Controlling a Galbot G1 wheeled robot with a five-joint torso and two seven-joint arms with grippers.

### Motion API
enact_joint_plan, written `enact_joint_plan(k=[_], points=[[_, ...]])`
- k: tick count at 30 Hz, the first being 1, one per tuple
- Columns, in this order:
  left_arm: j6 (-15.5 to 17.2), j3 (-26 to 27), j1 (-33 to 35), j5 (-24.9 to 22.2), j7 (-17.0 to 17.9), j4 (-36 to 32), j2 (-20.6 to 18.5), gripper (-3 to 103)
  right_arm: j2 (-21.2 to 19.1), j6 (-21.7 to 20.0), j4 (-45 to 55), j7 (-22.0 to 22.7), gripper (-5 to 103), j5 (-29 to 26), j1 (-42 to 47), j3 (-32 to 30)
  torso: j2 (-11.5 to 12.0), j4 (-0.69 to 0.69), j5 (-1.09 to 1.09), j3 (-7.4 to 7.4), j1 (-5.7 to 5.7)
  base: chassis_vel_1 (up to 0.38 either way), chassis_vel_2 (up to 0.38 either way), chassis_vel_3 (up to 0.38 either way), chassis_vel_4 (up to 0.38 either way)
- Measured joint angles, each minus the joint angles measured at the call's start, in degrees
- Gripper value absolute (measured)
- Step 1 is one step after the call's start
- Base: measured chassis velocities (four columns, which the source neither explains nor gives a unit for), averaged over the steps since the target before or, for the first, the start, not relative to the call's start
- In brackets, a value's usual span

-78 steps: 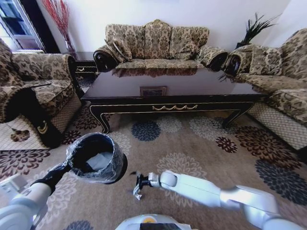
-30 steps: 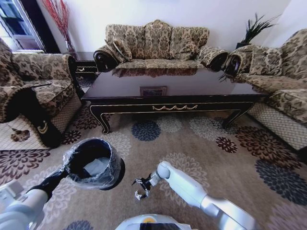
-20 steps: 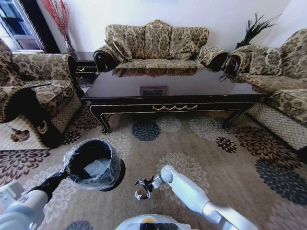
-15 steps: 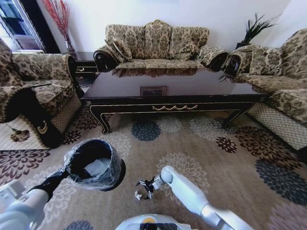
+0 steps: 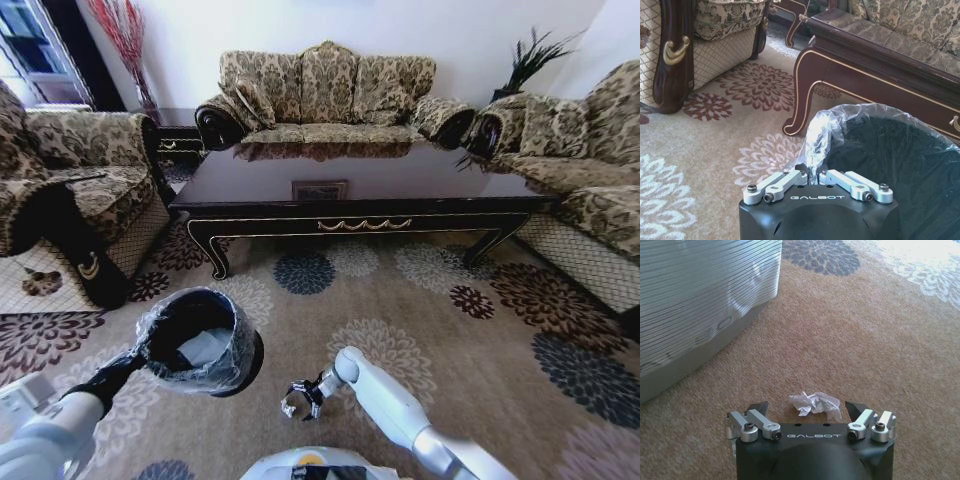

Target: Move to the front of the table and pick up the trash from the floor, then place it into the trash bin.

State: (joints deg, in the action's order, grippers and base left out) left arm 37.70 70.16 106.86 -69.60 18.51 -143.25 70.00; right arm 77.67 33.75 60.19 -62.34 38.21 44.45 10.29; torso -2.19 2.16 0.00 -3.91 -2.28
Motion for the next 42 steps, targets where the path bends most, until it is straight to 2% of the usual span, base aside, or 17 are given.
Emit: enact_joint_plan(k=[8, 10, 12, 15, 18, 21, 23, 24, 27, 30, 32, 33, 37, 40, 42], points=[[0.02, 0.01, -0.22, -0.02, -0.01, 0.00, -0.42, 5, 0.89, 0.05, -1.86, -0.86, 86, -0.26, -0.84, 0.27, 0.00, 0.00, 0.00, 0.00, 0.00, 0.000, 0.000, 0.000, 0.000], [0.03, 0.02, -0.29, -0.02, -0.01, 0.00, -0.44, 5, 1.26, 0.11, -2.65, -0.90, 81, -0.24, -1.39, 0.23, 0.01, 0.00, 0.00, 0.00, 0.00, 0.000, 0.000, 0.000, 0.000], [0.03, 0.02, -0.30, -0.02, -0.01, 0.00, -0.44, 5, 1.32, 0.11, -2.78, -0.90, 81, -0.24, -1.50, 0.23, 0.01, 0.00, 0.00, 0.00, 0.00, 0.000, 0.000, 0.000, 0.000], [0.04, 0.01, -0.34, -0.02, -0.02, 0.00, -0.49, 5, 1.69, 0.11, -3.35, -0.91, 65, -0.23, -1.86, 0.21, 0.01, 0.00, 0.00, 0.00, 0.00, 0.000, 0.000, 0.000, 0.000], [0.04, 0.02, -0.35, -0.02, -0.03, 0.00, -0.53, 5, 1.79, 0.11, -3.53, -0.91, 59, -0.19, -1.85, 0.21, 0.01, 0.00, 0.00, 0.00, 0.00, 0.000, 0.000, 0.000, 0.000], [0.05, 0.01, -0.37, -0.02, -0.03, 0.00, -0.53, 5, 1.83, 0.12, -3.52, -1.36, 42, -0.02, -1.55, 0.17, 0.01, 0.00, 0.00, 0.00, 0.00, 0.000, 0.000, 0.000, 0.000], [0.05, 0.00, -0.39, -0.02, -0.03, 0.00, -0.53, 5, 1.81, 0.13, -3.46, -1.46, 42, -0.01, -1.49, 0.14, 0.00, 0.00, 0.00, 0.00, 0.00, 0.000, 0.000, 0.000, 0.000], [0.04, -0.08, -0.42, -0.01, -0.03, 0.00, -0.50, 5, 1.74, 0.16, -3.15, -1.61, 31, -0.01, -1.30, 0.05, 0.01, 0.00, 0.00, 0.00, 0.00, 0.000, 0.000, 0.000, 0.000], [0.05, -0.21, -0.43, 0.01, -0.05, 0.00, -0.40, 5, 1.51, 0.17, -2.51, -1.72, 26, -0.16, -1.01, -0.03, 0.00, 0.00, 0.00, 0.00, 0.00, 0.000, 0.000, 0.000, 0.000], [0.07, -0.31, -0.42, 0.08, -0.07, 0.00, -0.30, 5, 0.82, 0.20, -1.19, -1.81, 10, -0.82, -0.51, -0.11, 0.00, 0.00, 0.00, 0.00, 0.00, 0.000, 0.000, 0.000, 0.000], [0.07, -0.33, -0.40, 0.10, -0.07, 0.00, -0.28, 5, 0.58, 0.21, -0.77, -1.82, 10, -1.18, -0.39, -0.16, 0.00, 0.00, 0.00, 0.00, 0.00, 0.000, 0.000, 0.000, 0.000], [0.07, -0.38, -0.37, 0.16, -0.07, 0.00, -0.24, 5, 0.14, 0.20, -0.04, -1.83, 2, -1.84, -0.14, -0.32, 0.01, 0.00, 0.00, 0.00, 0.00, 0.000, 0.000, 0.000, 0.000], [0.12, -0.69, -0.34, 0.44, -0.07, 0.00, -0.01, 5, -0.89, 0.15, 1.89, -1.86, 1, -3.93, 0.32, -0.50, 0.01, 0.00, 0.00, 0.00, 0.00, 0.000, 0.000, 0.000, 0.000], [0.16, -1.16, -0.35, 0.87, -0.13, 0.00, 0.18, 5, -3.19, -0.70, 6.55, -1.87, 0, -9.93, 1.02, -0.67, 0.00, 0.00, 0.01, 0.00, 0.00, 0.000, 0.000, 0.000, 0.000], [0.17, -1.21, -0.37, 0.90, -0.13, 0.00, 0.15, 5, -3.76, -0.90, 7.43, -1.86, 0, -11.34, 1.02, -0.70, 0.00, 0.00, 0.01, 0.00, 0.00, 0.000, 0.000, 0.000, 0.000]])
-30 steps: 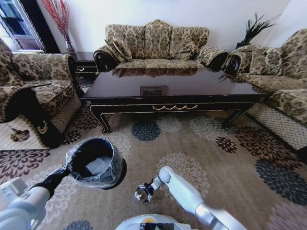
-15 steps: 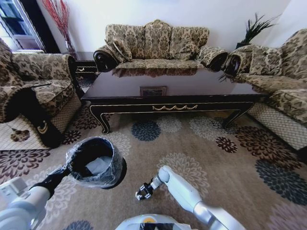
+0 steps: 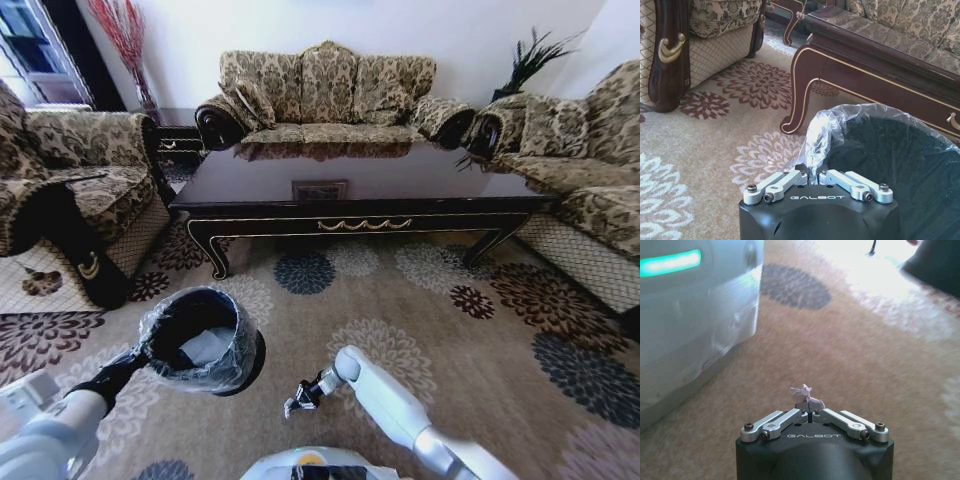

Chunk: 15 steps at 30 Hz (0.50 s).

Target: Move to the front of the table and pick up the trash from the floor, then place it into the trash bin.

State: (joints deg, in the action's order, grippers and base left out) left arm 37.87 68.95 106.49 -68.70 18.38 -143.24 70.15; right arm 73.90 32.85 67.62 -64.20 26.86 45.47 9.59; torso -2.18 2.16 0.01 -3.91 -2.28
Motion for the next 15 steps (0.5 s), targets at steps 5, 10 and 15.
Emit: enact_joint_plan(k=[5, 10, 15], points=[[0.14, -0.39, -0.02, 0.02, -0.02, 0.00, -0.23, 5, -4.63, -1.37, 4.71, 0.21, 0, -8.79, -1.41, -1.61, 0.00, 0.00, 0.00, 0.00, 0.00, 0.000, 0.000, 0.000, 0.000], [0.43, -1.09, 0.04, 0.01, -0.02, 0.00, -0.20, 5, -8.58, -1.99, 6.94, 0.28, 0, -13.92, -4.11, -5.48, -0.01, -0.01, 0.00, 0.00, 0.00, 0.000, 0.000, 0.000, 0.000], [0.48, -1.84, -0.11, 0.06, 0.04, 0.00, -0.13, 5, -14.94, -6.36, 11.56, 4.29, 0, -24.96, -4.68, -6.08, -0.01, 0.00, -0.01, 0.00, 0.00, 0.000, 0.000, 0.000, 0.000]])
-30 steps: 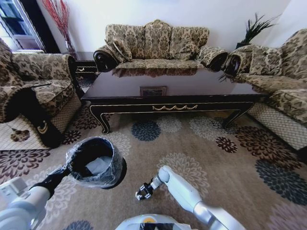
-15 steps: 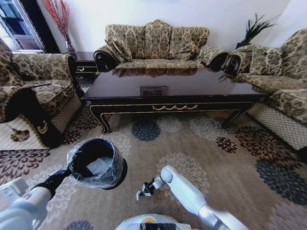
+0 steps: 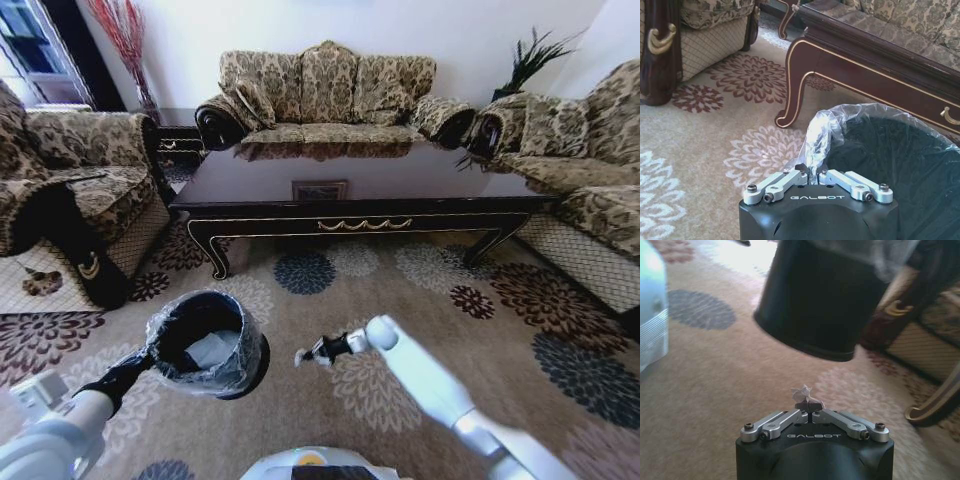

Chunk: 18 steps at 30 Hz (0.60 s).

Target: Move to the front of the table and pick up the trash from the floor, then place it into the trash bin.

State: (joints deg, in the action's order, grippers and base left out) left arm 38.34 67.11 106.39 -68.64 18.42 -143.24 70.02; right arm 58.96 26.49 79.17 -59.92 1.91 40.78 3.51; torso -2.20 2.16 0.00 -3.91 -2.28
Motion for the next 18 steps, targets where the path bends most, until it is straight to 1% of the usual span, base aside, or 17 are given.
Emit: enact_joint_plan(k=[1, 2, 4, 5, 6, 7, 8, 9, 11, 12, 13, 15, 16, 17, 18], points=[[0.00, 0.00, 0.00, 0.00, 0.00, 0.00, 0.00, 5, 0.00, 0.00, 0.00, 0.00, 0, 0.00, 0.00, 0.00, 0.00, 0.00, 0.00, 0.00, 0.00, 0.000, 0.000, 0.000, 0.000], [0.01, -0.08, -0.03, 0.00, 0.01, 0.00, -0.05, 5, -0.78, -0.70, 0.52, 1.14, 0, -1.36, 0.21, 0.03, 0.00, 0.00, 0.00, 0.00, 0.00, 0.000, 0.000, 0.000, 0.000], [0.02, -0.27, -0.27, -0.03, 0.02, 0.00, -0.34, 5, -3.28, -3.85, 2.20, 6.85, 0, -6.20, 1.67, 0.10, 0.00, 0.00, 0.01, 0.00, 0.00, 0.000, 0.000, 0.000, 0.000], [0.02, -0.33, -0.34, -0.04, 0.02, 0.00, -0.45, 5, -3.88, -4.67, 2.65, 8.92, 0, -7.27, 2.25, 0.17, 0.00, 0.00, 0.01, 0.00, 0.00, 0.000, 0.000, 0.000, 0.000], [0.02, -0.37, -0.38, -0.05, 0.02, 0.00, -0.53, 5, -4.31, -5.36, 2.98, 10.64, 0, -8.04, 2.66, 0.26, 0.00, 0.00, 0.01, 0.00, 0.00, 0.000, 0.000, 0.000, 0.000], [0.02, -0.37, -0.38, -0.05, 0.02, 0.00, -0.53, 5, -4.31, -5.36, 2.98, 10.64, 0, -8.04, 2.66, 0.26, 0.00, 0.00, 0.01, 0.00, 0.00, 0.000, 0.000, 0.000, 0.000], [0.03, -0.53, -0.50, -0.07, 0.03, 0.00, -0.80, 5, -5.60, -7.87, 4.58, 16.13, 0, -10.54, 4.11, 0.53, 0.00, -0.01, 0.01, 0.00, 0.00, 0.000, 0.000, 0.000, 0.000], [0.04, -0.56, -0.54, -0.08, 0.03, 0.00, -0.94, 5, -6.17, -9.28, 5.54, 18.90, 0, -11.87, 4.71, 0.76, 0.00, 0.01, 0.01, 0.00, 0.00, 0.000, 0.000, 0.000, 0.000], [0.07, -0.64, -0.66, -0.10, 0.03, 0.00, -1.25, 5, -7.36, -12.90, 8.36, 27.63, 0, -15.82, 6.01, 1.63, 0.00, 0.02, 0.01, 0.00, 0.00, 0.000, 0.000, 0.000, 0.000], [0.07, -0.64, -0.66, -0.10, 0.03, 0.00, -1.25, 5, -7.36, -12.90, 8.36, 27.63, 0, -15.82, 6.01, 1.63, 0.00, 0.02, 0.01, 0.00, 0.00, 0.000, 0.000, 0.000, 0.000], [0.06, -0.73, -0.70, -0.11, 0.03, 0.00, -1.37, 5, -7.73, -14.86, 10.00, 32.62, 0, -17.77, 6.38, 2.03, 0.00, 0.00, 0.01, 0.00, 0.00, 0.000, 0.000, 0.000, 0.000], [0.07, -0.83, -0.73, -0.13, 0.04, 0.00, -1.44, 5, -7.95, -17.46, 11.86, 38.72, 0, -19.73, 6.63, 2.36, 0.00, -0.01, 0.00, 0.00, 0.00, 0.000, 0.000, 0.000, 0.000], [0.07, -0.92, -0.74, -0.15, 0.04, 0.00, -1.54, 5, -8.14, -20.00, 13.72, 44.02, 0, -22.00, 6.68, 2.82, 0.00, -0.01, 0.00, 0.00, 0.00, 0.000, 0.000, 0.000, 0.000], [0.07, -0.92, -0.74, -0.15, 0.04, 0.00, -1.54, 5, -8.14, -20.00, 13.72, 44.02, 0, -22.00, 6.68, 2.82, 0.00, -0.01, 0.00, 0.00, 0.00, 0.000, 0.000, 0.000, 0.000], [0.07, -0.93, -0.74, -0.16, 0.05, 0.00, -1.62, 5, -8.34, -22.25, 15.17, 47.48, 0, -24.11, 6.68, 3.25, 0.00, -0.02, 0.00, 0.00, 0.00, 0.000, 0.000, 0.000, 0.000]])
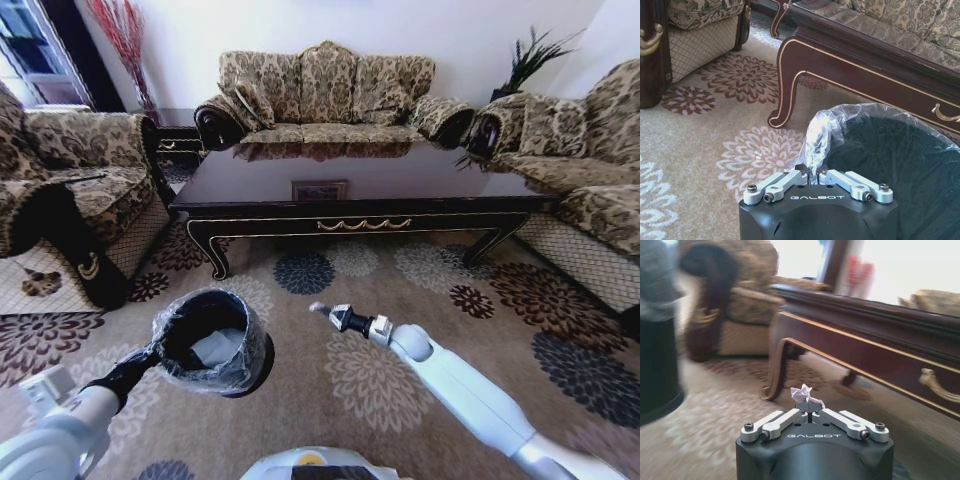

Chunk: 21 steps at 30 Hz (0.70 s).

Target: Move to the front of the table and pick up the trash from the floor, then place it into the trash bin.

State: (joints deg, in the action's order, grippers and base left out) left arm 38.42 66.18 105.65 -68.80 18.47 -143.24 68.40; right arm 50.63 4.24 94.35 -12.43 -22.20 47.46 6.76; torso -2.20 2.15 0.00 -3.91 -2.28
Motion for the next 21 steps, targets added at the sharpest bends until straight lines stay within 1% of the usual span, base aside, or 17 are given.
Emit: enact_joint_plan(k=[1, 2, 3, 4, 5, 6, 9, 12, 13, 15, 18, 19, 21], points=[[0.00, 0.00, 0.00, -0.02, 0.01, 0.00, -0.11, 5, -0.33, -3.06, 2.03, 4.06, 0, -2.95, 0.01, 0.58, 0.00, 0.01, 0.00, 0.00, 0.00, 0.000, 0.000, 0.000, 0.000], [0.00, 0.00, -0.01, -0.04, 0.01, 0.00, -0.16, 5, -0.44, -4.32, 2.91, 5.78, 0, -4.20, 0.01, 0.80, 0.00, 0.01, 0.01, 0.00, 0.00, 0.000, 0.000, 0.000, 0.000], [0.00, 0.00, -0.01, -0.04, 0.01, 0.00, -0.16, 5, -0.44, -4.32, 2.91, 5.78, 0, -4.20, 0.01, 0.80, 0.00, 0.01, 0.01, 0.00, 0.00, 0.000, 0.000, 0.000, 0.000], [0.00, 0.00, -0.02, -0.12, 0.02, 0.00, -0.29, 5, -0.94, -8.22, 6.02, 11.71, 0, -8.61, -0.03, 1.54, 0.00, 0.01, 0.00, 0.00, 0.00, 0.000, 0.000, 0.000, 0.000], [0.00, -0.01, -0.05, -0.17, 0.02, 0.00, -0.37, 5, -1.36, -10.92, 8.90, 16.42, 0, -12.29, -0.12, 1.99, 0.00, 0.01, -0.01, 0.00, 0.00, 0.000, 0.000, 0.000, 0.000], [0.00, -0.05, -0.10, -0.23, 0.03, 0.00, -0.42, 5, -1.67, -11.82, 10.67, 18.38, 0, -13.93, -0.22, 2.04, 0.00, 0.01, -0.01, 0.00, 0.00, 0.000, 0.000, 0.000, 0.000], [0.00, -0.20, -0.23, -0.32, 0.03, 0.00, -0.47, 5, -2.40, -11.79, 13.01, 19.20, 0, -14.03, -0.24, 1.85, 0.00, 0.00, 0.00, 0.00, 0.00, 0.000, 0.000, 0.000, 0.000], [0.00, -0.59, -0.49, -0.34, 0.05, 0.00, -0.51, 5, -3.87, -8.79, 16.36, 17.83, 0, -12.21, 0.38, 0.54, 0.00, 0.02, -0.01, 0.00, 0.00, 0.000, 0.000, 0.000, 0.000], [0.00, -0.59, -0.49, -0.34, 0.05, 0.00, -0.51, 5, -3.87, -8.79, 16.36, 17.83, 0, -12.21, 0.38, 0.54, 0.00, 0.02, -0.01, 0.00, 0.00, 0.000, 0.000, 0.000, 0.000], [0.00, -0.85, -0.64, -0.35, 0.05, 0.00, -0.52, 5, -4.65, -6.48, 18.97, 16.54, 0, -12.28, 0.69, -0.10, 0.00, 0.02, 0.00, 0.00, 0.00, 0.000, 0.000, 0.000, 0.000], [0.00, -0.96, -0.66, -0.42, 0.05, 0.00, -0.52, 5, -5.36, -3.21, 23.05, 14.39, 0, -14.41, -0.46, 0.28, 0.00, 0.02, -0.01, 0.00, 0.00, 0.000, 0.000, 0.000, 0.000], [0.00, -0.96, -0.66, -0.42, 0.05, 0.00, -0.52, 5, -5.36, -3.21, 23.05, 14.39, 0, -14.41, -0.46, 0.28, 0.00, 0.02, -0.01, 0.00, 0.00, 0.000, 0.000, 0.000, 0.000], [0.02, -0.96, -0.54, -0.42, 0.06, 0.00, -0.50, 5, -5.56, -2.01, 25.63, 13.18, 0, -17.34, -2.11, 2.03, 0.00, 0.01, 0.00, 0.00, 0.00, 0.000, 0.000, 0.000, 0.000]])
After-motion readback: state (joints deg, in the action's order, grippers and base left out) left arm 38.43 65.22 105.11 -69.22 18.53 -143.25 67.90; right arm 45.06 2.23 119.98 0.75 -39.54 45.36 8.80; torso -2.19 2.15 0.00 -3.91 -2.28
